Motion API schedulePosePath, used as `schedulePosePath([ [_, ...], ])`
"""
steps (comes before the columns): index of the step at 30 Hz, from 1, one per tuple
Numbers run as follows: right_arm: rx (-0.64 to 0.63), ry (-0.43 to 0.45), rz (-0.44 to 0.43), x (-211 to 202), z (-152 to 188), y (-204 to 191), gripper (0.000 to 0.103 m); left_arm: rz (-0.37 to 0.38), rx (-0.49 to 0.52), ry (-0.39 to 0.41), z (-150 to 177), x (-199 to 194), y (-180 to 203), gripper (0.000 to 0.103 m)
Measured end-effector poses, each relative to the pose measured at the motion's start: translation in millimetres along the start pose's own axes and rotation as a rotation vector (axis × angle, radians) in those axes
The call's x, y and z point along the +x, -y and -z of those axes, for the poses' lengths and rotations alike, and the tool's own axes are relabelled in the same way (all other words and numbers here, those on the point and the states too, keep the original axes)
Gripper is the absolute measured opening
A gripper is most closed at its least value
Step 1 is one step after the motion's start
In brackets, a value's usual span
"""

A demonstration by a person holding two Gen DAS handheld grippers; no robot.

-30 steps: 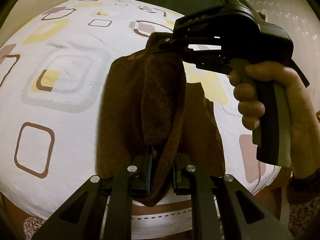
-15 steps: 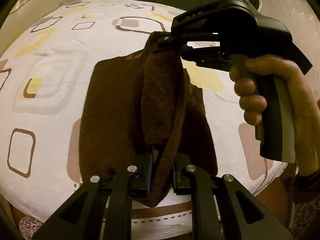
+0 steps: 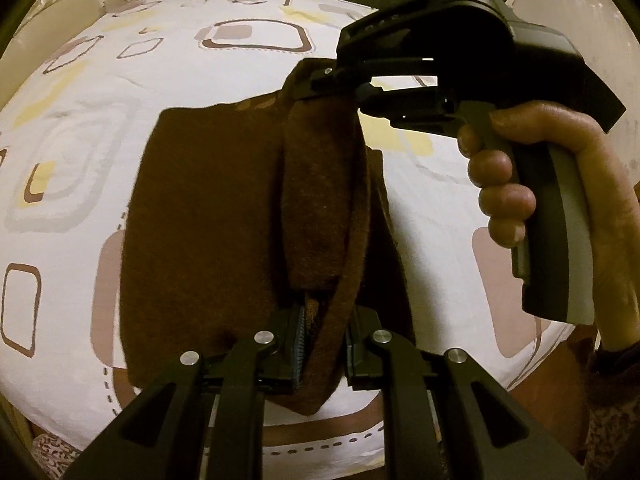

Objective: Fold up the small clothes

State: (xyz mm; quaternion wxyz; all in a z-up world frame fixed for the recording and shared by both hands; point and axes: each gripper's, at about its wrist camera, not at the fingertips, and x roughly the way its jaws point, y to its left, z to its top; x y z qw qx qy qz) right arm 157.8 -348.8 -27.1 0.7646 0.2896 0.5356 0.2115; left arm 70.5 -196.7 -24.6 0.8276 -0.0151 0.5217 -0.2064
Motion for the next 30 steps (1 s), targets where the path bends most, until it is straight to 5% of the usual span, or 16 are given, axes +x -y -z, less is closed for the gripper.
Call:
schedulePosePath([
  [30, 0.117, 0.03, -0.015, 4.3, 3.5, 78.3, 0.01, -0.052, 0.07, -0.014, 10.0, 31.2, 43.0, 0.021],
])
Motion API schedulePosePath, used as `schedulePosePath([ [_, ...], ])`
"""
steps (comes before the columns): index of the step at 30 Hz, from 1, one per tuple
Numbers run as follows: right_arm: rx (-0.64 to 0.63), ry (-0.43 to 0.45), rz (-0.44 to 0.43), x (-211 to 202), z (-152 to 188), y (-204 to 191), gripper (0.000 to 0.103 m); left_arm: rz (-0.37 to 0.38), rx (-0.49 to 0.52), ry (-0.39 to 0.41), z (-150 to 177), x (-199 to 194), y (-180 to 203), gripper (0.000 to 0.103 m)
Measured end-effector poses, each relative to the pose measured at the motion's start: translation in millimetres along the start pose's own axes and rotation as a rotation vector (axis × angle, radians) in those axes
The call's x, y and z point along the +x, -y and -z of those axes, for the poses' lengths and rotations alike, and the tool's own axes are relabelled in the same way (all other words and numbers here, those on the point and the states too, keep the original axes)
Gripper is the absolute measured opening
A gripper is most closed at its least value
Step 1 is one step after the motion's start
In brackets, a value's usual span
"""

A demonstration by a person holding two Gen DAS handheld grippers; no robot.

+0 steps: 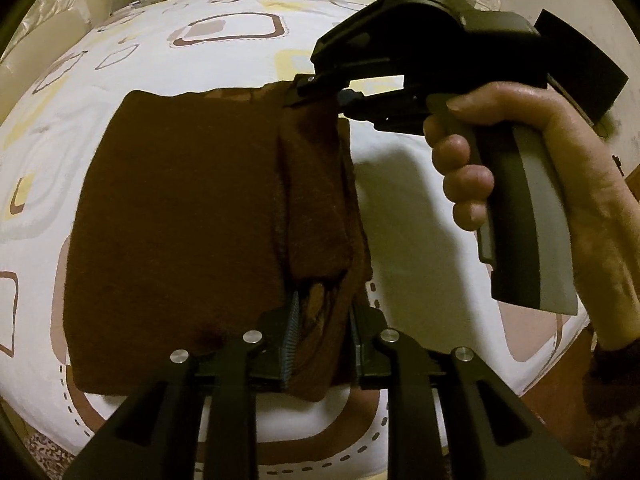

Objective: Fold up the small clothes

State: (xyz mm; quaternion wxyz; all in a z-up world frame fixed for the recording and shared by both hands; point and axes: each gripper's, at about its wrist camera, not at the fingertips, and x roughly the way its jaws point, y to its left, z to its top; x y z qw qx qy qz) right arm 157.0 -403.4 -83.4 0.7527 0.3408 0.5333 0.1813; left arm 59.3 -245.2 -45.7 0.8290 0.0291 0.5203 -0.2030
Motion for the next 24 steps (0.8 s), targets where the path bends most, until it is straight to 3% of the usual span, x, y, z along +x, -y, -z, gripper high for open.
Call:
schedulePosePath([
  [11, 0.021, 0.03, -0.025, -4.2, 2.8, 13.9, 0.009, -0.008, 0.029, 0.012, 10.9, -0.9, 17.5, 0.023],
  [24, 0.062, 0.035, -0.031, -4.5, 4.2, 32.0, 0.009, 0.016, 0.073, 0.035, 23.0, -6.5, 37.5, 0.033],
])
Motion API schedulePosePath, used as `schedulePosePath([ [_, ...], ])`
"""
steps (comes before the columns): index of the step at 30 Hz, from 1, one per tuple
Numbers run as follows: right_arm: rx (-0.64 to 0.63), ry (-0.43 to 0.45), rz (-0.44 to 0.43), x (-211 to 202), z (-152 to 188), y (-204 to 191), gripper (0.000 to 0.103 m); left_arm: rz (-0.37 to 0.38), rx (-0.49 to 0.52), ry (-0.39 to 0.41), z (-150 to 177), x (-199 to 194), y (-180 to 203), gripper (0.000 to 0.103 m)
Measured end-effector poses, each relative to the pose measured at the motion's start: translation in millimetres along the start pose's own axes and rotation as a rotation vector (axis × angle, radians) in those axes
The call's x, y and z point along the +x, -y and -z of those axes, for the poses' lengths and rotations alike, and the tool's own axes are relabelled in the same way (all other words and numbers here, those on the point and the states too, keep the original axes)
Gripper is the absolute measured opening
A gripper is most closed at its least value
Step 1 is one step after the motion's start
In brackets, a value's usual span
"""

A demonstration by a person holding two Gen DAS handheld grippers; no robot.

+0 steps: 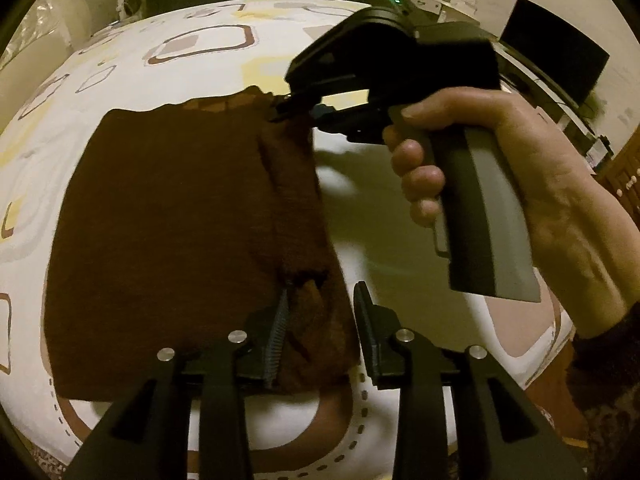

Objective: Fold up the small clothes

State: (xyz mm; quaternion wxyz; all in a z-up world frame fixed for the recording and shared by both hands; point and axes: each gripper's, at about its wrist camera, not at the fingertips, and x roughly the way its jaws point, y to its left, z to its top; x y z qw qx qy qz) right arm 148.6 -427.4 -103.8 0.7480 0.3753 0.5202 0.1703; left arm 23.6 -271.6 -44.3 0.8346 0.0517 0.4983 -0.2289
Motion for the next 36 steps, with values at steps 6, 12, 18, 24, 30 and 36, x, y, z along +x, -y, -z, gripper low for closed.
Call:
schedulePosePath([
  [6, 0.028, 0.037, 0.011, -14.9, -1.4, 13.8, 0.012, 0.038, 0.039, -0.001, 8.9, -1.3, 15.1, 0.038],
  [12, 0.069, 0.088, 0.02, -40.2, 1.2, 30.2, 0.035, 0.051, 0.103, -0.009, 14.0, 3.2, 26.8, 0.047],
  [18, 0.11, 0.126, -0.024, -68.5, 17.6, 43.7, 0.058, 0.102, 0.152, 0.011, 18.7, -2.4, 27.6, 0.051],
  [24, 0.122, 0.137, -0.105, -90.0, 55.1, 46.3, 0.068, 0.266, 0.124, 0.077, 31.3, -41.7, -1.2, 0.052],
  [30, 0.131, 0.123, -0.184, -93.1, 99.6, 40.4, 0.07, 0.467, -0.123, 0.125, 42.5, -86.4, -93.4, 0.065],
  [36, 0.124, 0.061, -0.205, -73.1, 133.8, 24.7, 0.071, 0.381, -0.306, 0.155, 54.5, -90.9, -174.1, 0.07],
])
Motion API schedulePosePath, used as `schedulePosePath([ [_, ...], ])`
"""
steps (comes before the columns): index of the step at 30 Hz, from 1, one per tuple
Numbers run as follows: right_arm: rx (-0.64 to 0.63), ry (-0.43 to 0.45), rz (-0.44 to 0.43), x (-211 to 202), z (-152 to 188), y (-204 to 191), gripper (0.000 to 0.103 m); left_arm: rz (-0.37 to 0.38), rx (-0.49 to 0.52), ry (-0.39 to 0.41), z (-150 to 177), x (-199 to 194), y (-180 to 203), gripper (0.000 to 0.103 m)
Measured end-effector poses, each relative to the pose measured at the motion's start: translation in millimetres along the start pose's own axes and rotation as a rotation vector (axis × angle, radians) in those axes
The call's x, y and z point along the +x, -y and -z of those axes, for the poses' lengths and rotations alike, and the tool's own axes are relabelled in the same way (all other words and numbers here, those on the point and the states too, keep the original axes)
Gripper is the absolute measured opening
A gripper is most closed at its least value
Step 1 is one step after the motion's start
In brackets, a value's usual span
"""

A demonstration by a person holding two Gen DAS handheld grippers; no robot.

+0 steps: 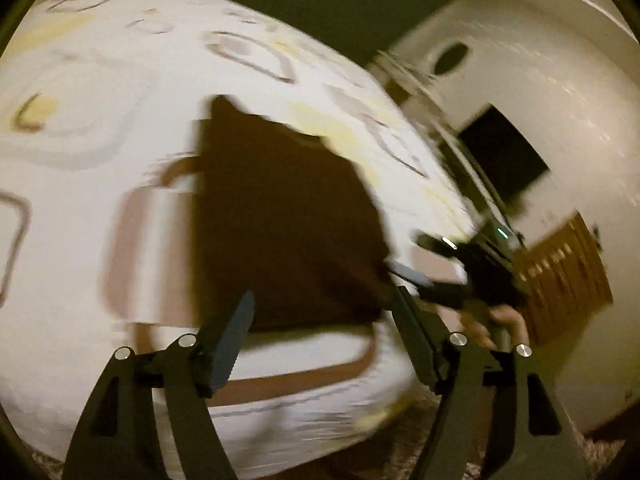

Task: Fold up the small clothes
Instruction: 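Grasp the folded sweater edge with the right gripper and adjust it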

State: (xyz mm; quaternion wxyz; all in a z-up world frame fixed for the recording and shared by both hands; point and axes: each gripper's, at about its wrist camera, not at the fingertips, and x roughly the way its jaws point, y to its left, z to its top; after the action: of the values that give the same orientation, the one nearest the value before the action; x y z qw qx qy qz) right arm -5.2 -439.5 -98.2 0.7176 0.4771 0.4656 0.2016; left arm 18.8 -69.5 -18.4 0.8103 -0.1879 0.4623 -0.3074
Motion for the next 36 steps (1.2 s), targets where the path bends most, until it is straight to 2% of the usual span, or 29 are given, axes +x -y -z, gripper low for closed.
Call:
schedulePosePath([
  [3, 0.002, -0.025, 0.006, 10.2, 12.1, -1.0, 0.071, -0.036, -0.055, -0.01, -0.8, 5.1, -25.1, 0.07],
  [5, -0.005, -0.035, 0.024, 17.9, 17.6, -3.0, 0.071, -0.034, -0.063, -0.022, -1.8, 11.1, -31.2, 0.07],
  [9, -0.01, -0.041, 0.022, 27.0, 23.6, -7.7, 0.071, 0.037, -0.1, -0.053, -5.0, 26.5, -32.6, 0.07],
  [14, -0.02, -0.04, 0.016, 39.3, 26.1, -11.2, 0.071, 0.141, -0.242, -0.08, -13.8, 46.5, -46.7, 0.071],
  [16, -0.025, -0.038, 0.01, 45.3, 26.0, -13.0, 0.071, 0.155, -0.308, -0.089, -15.9, 54.0, -58.3, 0.071],
  [18, -0.029, -0.033, 0.003, 49.7, 25.7, -14.2, 0.071, 0.16, -0.368, -0.099, -12.8, 57.8, -66.7, 0.066],
  [19, -0.034, -0.033, 0.0, 51.3, 25.3, -14.6, 0.069, 0.147, -0.387, -0.105, -13.2, 61.6, -71.3, 0.053],
  [20, -0.041, -0.035, 0.001, 53.6, 25.4, -15.3, 0.066, 0.137, -0.391, -0.116, -13.5, 64.6, -72.9, 0.043],
  [22, -0.048, -0.05, 0.02, 60.5, 25.8, -14.8, 0.041, 0.116, -0.376, -0.129, -14.0, 67.4, -70.8, 0.037],
  [24, -0.037, -0.07, 0.025, 67.2, 26.2, -10.2, 0.026, 0.079, -0.332, -0.129, -14.5, 65.9, -63.3, 0.032],
  [25, -0.03, -0.069, 0.023, 67.8, 26.9, -7.2, 0.023, 0.053, -0.298, -0.128, -14.7, 65.0, -58.6, 0.03],
  [28, -0.024, -0.059, 0.012, 67.5, 29.5, -5.3, 0.021, 0.009, -0.244, -0.123, -16.1, 62.7, -48.6, 0.027],
  [36, -0.028, -0.043, 0.008, 61.9, 35.0, -9.8, 0.019, -0.055, -0.204, -0.121, -18.5, 59.8, -38.7, 0.024],
])
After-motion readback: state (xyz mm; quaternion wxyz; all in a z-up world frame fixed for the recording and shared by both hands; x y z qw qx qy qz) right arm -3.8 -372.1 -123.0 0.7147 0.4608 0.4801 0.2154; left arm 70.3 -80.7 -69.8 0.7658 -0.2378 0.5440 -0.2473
